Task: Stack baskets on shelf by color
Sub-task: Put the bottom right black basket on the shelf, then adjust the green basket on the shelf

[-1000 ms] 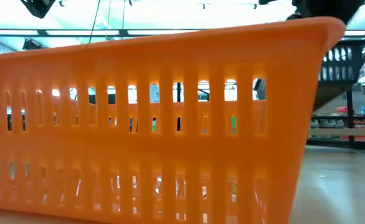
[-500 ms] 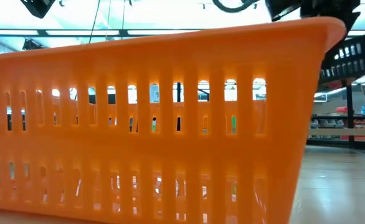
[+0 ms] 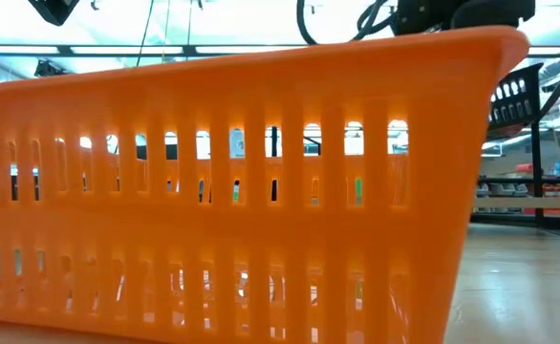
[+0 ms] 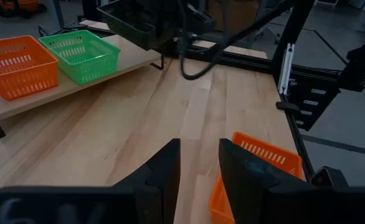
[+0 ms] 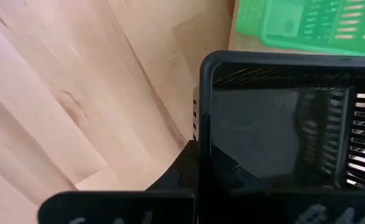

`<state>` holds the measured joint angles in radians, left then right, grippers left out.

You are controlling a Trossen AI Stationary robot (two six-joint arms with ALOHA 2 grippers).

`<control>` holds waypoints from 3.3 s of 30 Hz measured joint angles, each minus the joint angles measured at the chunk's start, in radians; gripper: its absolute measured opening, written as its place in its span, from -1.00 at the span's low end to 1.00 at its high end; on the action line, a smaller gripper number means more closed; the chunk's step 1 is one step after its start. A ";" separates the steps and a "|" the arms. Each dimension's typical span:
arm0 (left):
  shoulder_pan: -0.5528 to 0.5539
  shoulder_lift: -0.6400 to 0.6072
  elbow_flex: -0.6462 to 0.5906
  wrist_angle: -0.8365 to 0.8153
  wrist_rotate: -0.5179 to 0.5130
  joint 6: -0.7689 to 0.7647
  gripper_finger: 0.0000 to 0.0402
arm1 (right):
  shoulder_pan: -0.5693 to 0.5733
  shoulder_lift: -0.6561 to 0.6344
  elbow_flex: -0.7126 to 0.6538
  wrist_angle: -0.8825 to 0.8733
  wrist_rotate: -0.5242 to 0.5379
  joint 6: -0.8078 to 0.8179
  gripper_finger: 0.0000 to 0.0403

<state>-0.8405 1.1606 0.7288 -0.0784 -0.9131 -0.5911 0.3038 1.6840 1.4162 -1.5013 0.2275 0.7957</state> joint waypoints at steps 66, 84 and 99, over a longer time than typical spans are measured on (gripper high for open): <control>-0.010 0.000 0.000 0.004 -0.029 0.002 -0.42 | -0.172 -0.354 -0.504 0.399 0.076 -0.144 -0.54; -0.005 0.000 0.000 0.006 -0.029 0.000 -0.42 | -0.064 -0.224 -0.377 0.776 -0.017 -0.293 -0.55; -0.005 0.000 0.000 0.005 -0.029 0.001 -0.42 | -0.157 -0.094 -0.355 0.766 0.175 -0.353 -0.54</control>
<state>-0.8455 1.1603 0.7284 -0.0734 -0.9421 -0.5900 0.1467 1.5896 1.0607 -0.7350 0.4023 0.4430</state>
